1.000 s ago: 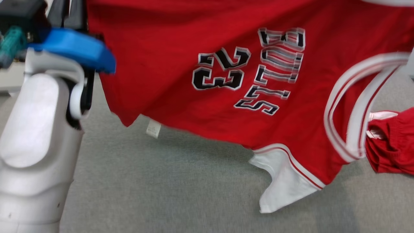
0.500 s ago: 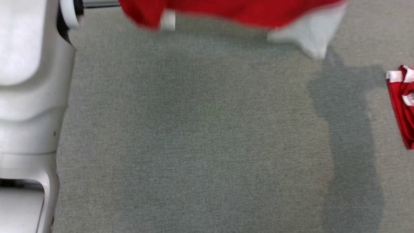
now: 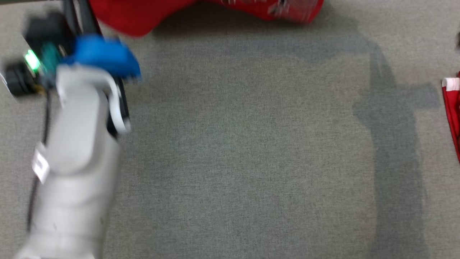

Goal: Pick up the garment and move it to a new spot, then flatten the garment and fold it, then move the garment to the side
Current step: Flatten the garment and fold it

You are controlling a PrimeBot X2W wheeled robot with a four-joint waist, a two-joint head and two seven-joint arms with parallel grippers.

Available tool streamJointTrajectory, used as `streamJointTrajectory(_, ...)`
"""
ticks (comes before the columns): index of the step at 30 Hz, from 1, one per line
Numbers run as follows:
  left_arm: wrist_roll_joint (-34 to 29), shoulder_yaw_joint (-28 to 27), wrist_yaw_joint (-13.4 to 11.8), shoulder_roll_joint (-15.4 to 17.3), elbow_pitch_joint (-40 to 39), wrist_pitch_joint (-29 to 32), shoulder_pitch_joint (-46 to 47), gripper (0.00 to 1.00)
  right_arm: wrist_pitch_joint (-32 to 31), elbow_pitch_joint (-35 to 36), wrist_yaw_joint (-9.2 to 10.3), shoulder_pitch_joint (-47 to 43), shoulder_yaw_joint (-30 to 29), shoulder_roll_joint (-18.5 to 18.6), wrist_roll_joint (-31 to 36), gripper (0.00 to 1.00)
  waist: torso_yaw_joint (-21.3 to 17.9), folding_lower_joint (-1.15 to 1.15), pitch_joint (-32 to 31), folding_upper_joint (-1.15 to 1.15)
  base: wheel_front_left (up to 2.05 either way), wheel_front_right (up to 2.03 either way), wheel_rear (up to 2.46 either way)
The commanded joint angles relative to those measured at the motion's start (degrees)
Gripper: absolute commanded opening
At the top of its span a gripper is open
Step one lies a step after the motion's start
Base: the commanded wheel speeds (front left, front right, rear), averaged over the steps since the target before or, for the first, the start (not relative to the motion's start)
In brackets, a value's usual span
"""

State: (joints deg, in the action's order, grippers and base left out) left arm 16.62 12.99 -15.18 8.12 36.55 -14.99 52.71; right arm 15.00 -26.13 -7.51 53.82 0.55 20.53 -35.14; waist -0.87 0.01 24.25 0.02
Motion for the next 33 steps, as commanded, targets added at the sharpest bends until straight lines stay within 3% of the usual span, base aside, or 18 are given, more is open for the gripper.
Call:
streamJointTrajectory(1,0.4,-1.2,-0.3,-0.3,-0.4,-0.2,-3.4,0.0,0.2,0.5,0.02,-3.0,-0.3,-0.3,-1.0,0.0,-0.3,-0.01,-0.7,-0.02,0.0,0.0,0.0)
streamJointTrajectory(7,1.1,-5.8,0.3,-3.6,-4.2,-0.2,-20.8,0.0,0.3,2.6,0.03,-19.4,0.4,-2.4,-4.0,0.0,-0.6,-0.01,-4.9,-0.02,0.0,0.0,0.0)
streamJointTrajectory(14,1.3,-9.1,3.1,-4.8,-4.9,-0.2,-34.4,0.0,0.2,3.7,0.03,-34.4,1.5,-3.7,-4.8,0.0,-0.9,-0.01,-12.5,-0.02,0.0,0.0,0.0)
streamJointTrajectory(24,4.2,-8.6,5.1,-5.1,-4.6,-0.3,-48.6,0.0,0.2,1.8,0.03,-49.1,3.5,-6.4,-2.3,0.0,-1.4,-0.01,-22.6,-0.02,0.0,0.0,0.0)
streamJointTrajectory(33,5.3,-7.7,6.5,-5.1,-6.4,-0.3,-56.8,0.0,0.2,2.5,0.03,-56.9,3.3,-8.1,-1.6,0.0,-0.7,-0.01,-26.0,-0.02,0.0,0.0,0.0)
